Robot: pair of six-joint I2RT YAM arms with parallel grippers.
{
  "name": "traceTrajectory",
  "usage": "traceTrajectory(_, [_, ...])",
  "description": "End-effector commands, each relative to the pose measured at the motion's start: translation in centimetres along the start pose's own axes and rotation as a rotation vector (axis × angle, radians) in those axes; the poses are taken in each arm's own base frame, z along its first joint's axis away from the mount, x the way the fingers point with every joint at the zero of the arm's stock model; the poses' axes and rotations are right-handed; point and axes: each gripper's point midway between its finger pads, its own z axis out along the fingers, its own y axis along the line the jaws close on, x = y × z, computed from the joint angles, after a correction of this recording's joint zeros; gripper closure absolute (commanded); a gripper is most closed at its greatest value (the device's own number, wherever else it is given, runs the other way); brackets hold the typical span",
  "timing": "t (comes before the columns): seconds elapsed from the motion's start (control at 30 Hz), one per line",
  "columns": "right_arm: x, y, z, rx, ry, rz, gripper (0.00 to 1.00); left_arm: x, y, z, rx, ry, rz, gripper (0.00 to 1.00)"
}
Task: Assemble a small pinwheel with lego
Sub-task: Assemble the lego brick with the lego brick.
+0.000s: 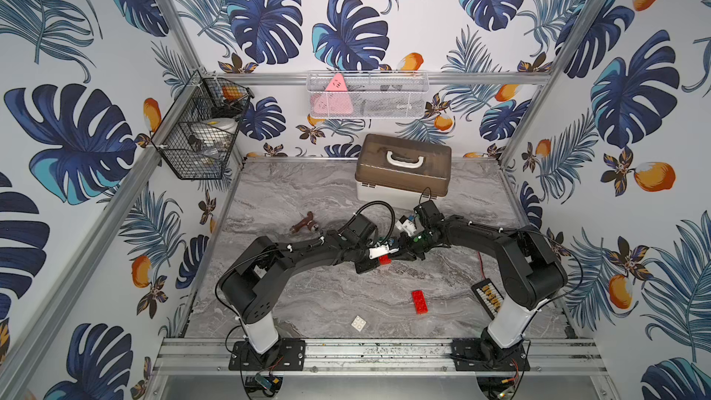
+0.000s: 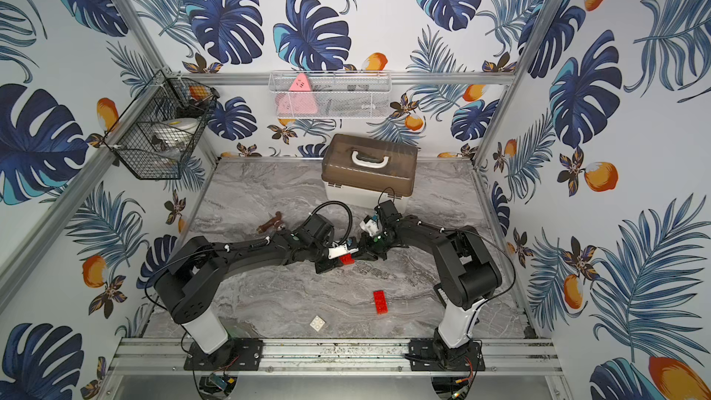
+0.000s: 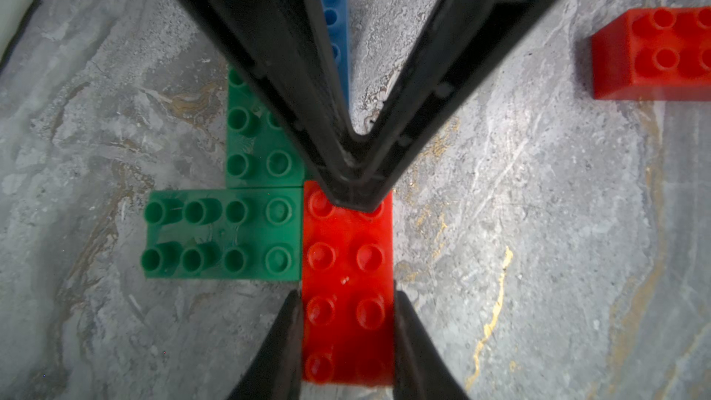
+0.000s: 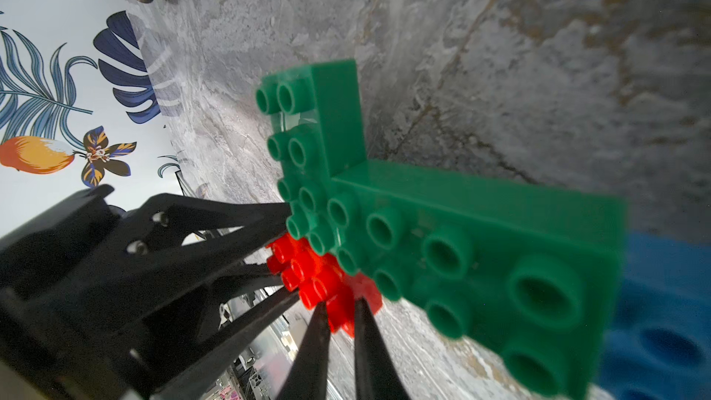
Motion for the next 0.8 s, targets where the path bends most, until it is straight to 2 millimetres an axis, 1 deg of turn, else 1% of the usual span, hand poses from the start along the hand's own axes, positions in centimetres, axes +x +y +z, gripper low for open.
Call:
traceTrajectory(0.0, [1.1,-2.7,1.0,0.138,0.033,0.043,0.86,-0.1,-0.7,0.7,0.055,0.0,0.001,0.97])
traceTrajectory(0.07, [1.3,-2.7,1.6,0.153,0.047,0.038,0.86,-0.1,-1.0,0.6,0.066,0.006,-0.009,0.97])
traceTrajectory(0.2, [1.9,-3.5,2.4,0.195,0.063,0.049,0.86,0.1,-1.4,0.4,0.08,0.003,-0.013,0.96])
traceTrajectory(0.3, [2.0,-3.8,2.6,0.213,0.06,0.052,0.87,0.7,-1.4,0.6,0.079,0.028,-0.019,0.96])
traceTrajectory(0.4, [2.0,-4.0,2.6,0.227,0.064,0.056,0.87,0.2,-1.4,0.5,0.083,0.013,-0.013,0.95])
traceTrajectory(0.5, [1.7,-3.5,2.4,0.217,0.059,0.054,0.87,0.0,-1.2,0.6,0.085,0.014,-0.016,0.93])
traceTrajectory(0.57, [1.4,-2.6,2.1,0.19,0.042,0.047,0.87,-0.3,-1.3,0.5,0.092,-0.001,-0.012,0.89])
traceTrajectory(0.63, [1.0,-1.5,1.4,0.168,0.022,0.033,0.87,-0.7,-1.1,0.2,0.083,-0.016,-0.01,0.8])
traceTrajectory(0.67, [0.6,-1.0,1.0,0.154,0.011,0.026,0.87,-1.0,-0.8,0.1,0.078,-0.024,-0.017,0.76])
traceTrajectory(0.73, [0.1,0.0,0.5,0.114,-0.005,0.026,0.87,-1.4,-0.1,-0.3,0.078,-0.034,-0.035,0.71])
traceTrajectory(0.77, [-0.3,0.4,0.3,0.091,-0.01,0.026,0.86,-1.6,0.4,-0.5,0.069,-0.035,-0.048,0.66])
